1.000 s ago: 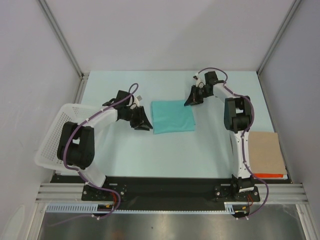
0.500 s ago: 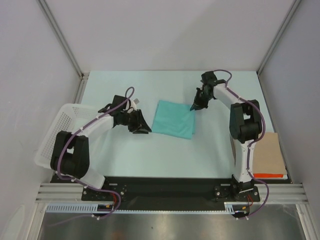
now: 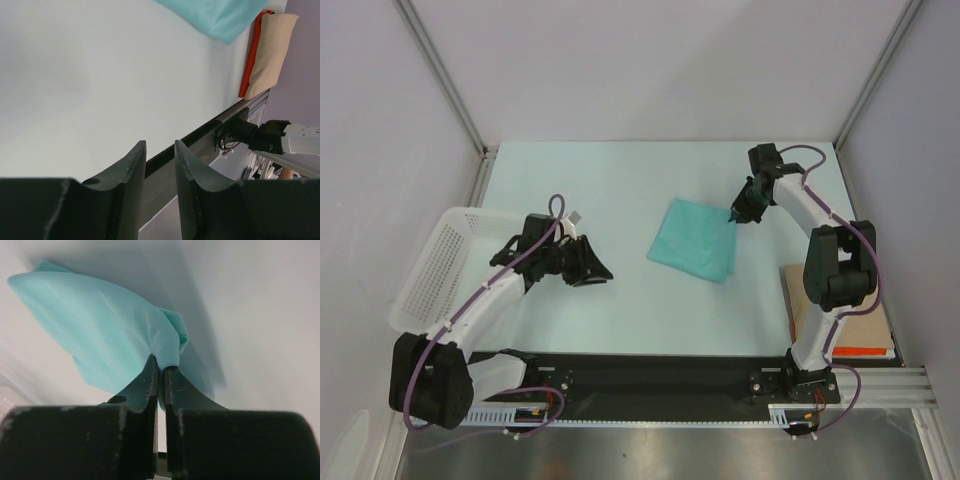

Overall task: Fold and stack the t-shirts
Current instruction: Neatly place the folded tshirt to the corner

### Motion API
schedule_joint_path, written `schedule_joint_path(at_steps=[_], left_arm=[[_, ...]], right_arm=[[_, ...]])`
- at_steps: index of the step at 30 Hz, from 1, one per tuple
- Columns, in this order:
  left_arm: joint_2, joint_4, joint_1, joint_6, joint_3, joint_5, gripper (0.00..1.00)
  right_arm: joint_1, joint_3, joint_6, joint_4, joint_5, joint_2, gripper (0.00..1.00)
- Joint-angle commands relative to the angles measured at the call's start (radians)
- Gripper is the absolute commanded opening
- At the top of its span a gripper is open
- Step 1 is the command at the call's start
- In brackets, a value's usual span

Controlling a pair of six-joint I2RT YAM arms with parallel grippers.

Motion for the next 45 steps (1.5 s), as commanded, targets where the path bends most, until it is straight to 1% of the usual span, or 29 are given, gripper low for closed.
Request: schedule_joint_path(at_steps=[1, 5, 10, 13, 14, 17, 18, 19, 20, 21, 22, 24, 25, 26, 27, 28, 29, 30, 31, 32, 33, 35, 36, 37, 38, 39, 40, 43, 45], left_arm=[[-0.077, -0.021, 0.002, -0.027, -0.036, -0.034, 0.35], [-0.146, -0.037, 0.000, -0.039, -0.059, -0.045, 0.35], [-0.192, -0.067, 0.000, -0.045, -0.068, -0.057, 0.36], [-0.189, -0.080, -0.003, -0.033, -0.062, -0.072, 0.36], [-0.185, -0.087, -0.006, -0.028, -0.056, -0.082, 0.36], [-0.149, -0.079, -0.035, -0.008, -0.025, -0.096, 0.41], [-0.140, -0.071, -0.052, 0.003, 0.002, -0.108, 0.43], [-0.107, -0.068, -0.101, 0.012, 0.021, -0.122, 0.46], [-0.087, -0.067, -0.130, 0.021, 0.042, -0.166, 0.48], [-0.064, -0.065, -0.162, 0.042, 0.090, -0.184, 0.49], [-0.007, -0.058, -0.226, 0.053, 0.111, -0.209, 0.52], [0.054, -0.025, -0.288, 0.097, 0.179, -0.265, 0.57], [0.082, -0.022, -0.355, 0.120, 0.209, -0.295, 0.59], [0.145, -0.022, -0.389, 0.148, 0.245, -0.325, 0.61], [0.173, -0.022, -0.424, 0.214, 0.315, -0.405, 0.63], [0.196, -0.024, -0.498, 0.248, 0.349, -0.446, 0.64], [0.255, -0.022, -0.535, 0.281, 0.381, -0.495, 0.65], [0.283, -0.013, -0.565, 0.344, 0.442, -0.557, 0.67], [0.318, -0.007, -0.620, 0.372, 0.470, -0.588, 0.68], [0.347, -0.001, -0.645, 0.398, 0.498, -0.631, 0.68], [0.413, 0.018, -0.670, 0.448, 0.547, -0.655, 0.68], [0.478, 0.027, -0.745, 0.502, 0.605, -0.737, 0.69], [0.550, 0.038, -0.771, 0.563, 0.660, -0.773, 0.69], [0.584, 0.045, -0.820, 0.593, 0.687, -0.828, 0.69], [0.627, 0.047, -0.840, 0.619, 0.713, -0.847, 0.68], [0.660, 0.050, -0.857, 0.682, 0.760, -0.861, 0.66], [0.723, 0.059, -0.889, 0.703, 0.774, -0.881, 0.65], [0.804, 0.122, -0.941, 0.825, 0.788, -0.944, 0.64], [0.845, 0.153, -0.966, 0.921, 0.799, -1.017, 0.63]], right_arm=[[-0.017, -0.035, 0.069, -0.002, 0.057, -0.108, 0.00], [-0.022, -0.070, 0.062, 0.032, 0.051, -0.106, 0.00], [-0.037, -0.098, 0.042, 0.073, 0.060, -0.107, 0.00], [-0.036, -0.088, 0.045, 0.102, -0.013, -0.073, 0.00], [-0.033, -0.094, 0.049, 0.145, -0.044, -0.067, 0.00], [-0.022, -0.081, 0.036, 0.191, -0.131, -0.015, 0.00], [-0.019, -0.066, 0.019, 0.217, -0.163, 0.021, 0.00], [-0.011, -0.047, -0.007, 0.216, -0.165, 0.048, 0.00], [-0.011, -0.003, -0.018, 0.208, -0.168, 0.069, 0.00], [-0.011, 0.014, -0.023, 0.211, -0.194, 0.089, 0.00], [-0.011, 0.027, -0.023, 0.217, -0.209, 0.126, 0.00], [-0.017, 0.068, -0.024, 0.217, -0.234, 0.157, 0.00], [-0.023, 0.082, -0.024, 0.210, -0.240, 0.175, 0.01], [-0.045, 0.093, -0.026, 0.190, -0.248, 0.183, 0.09], [-0.054, 0.108, -0.032, 0.176, -0.248, 0.184, 0.26], [-0.065, 0.113, -0.042, 0.165, -0.245, 0.183, 0.33], [-0.074, 0.119, -0.056, 0.138, -0.236, 0.172, 0.39], [-0.092, 0.151, -0.096, 0.112, -0.201, 0.168, 0.54], [-0.103, 0.172, -0.118, 0.078, -0.173, 0.166, 0.60], [-0.114, 0.195, -0.141, 0.047, -0.148, 0.160, 0.65], [-0.128, 0.211, -0.161, -0.005, -0.121, 0.157, 0.68], [-0.168, 0.244, -0.213, -0.058, -0.081, 0.131, 0.70], [-0.200, 0.243, -0.224, -0.063, -0.073, 0.117, 0.72], [-0.241, 0.223, -0.245, -0.062, -0.070, 0.099, 0.72], [-0.259, 0.208, -0.251, -0.054, -0.070, 0.080, 0.72], [-0.279, 0.186, -0.256, -0.028, -0.093, 0.051, 0.72], [-0.321, 0.151, -0.256, -0.016, -0.105, 0.037, 0.72], [-0.365, 0.091, -0.265, 0.026, -0.140, -0.004, 0.73], [-0.393, 0.031, -0.265, 0.061, -0.159, -0.024, 0.73]])
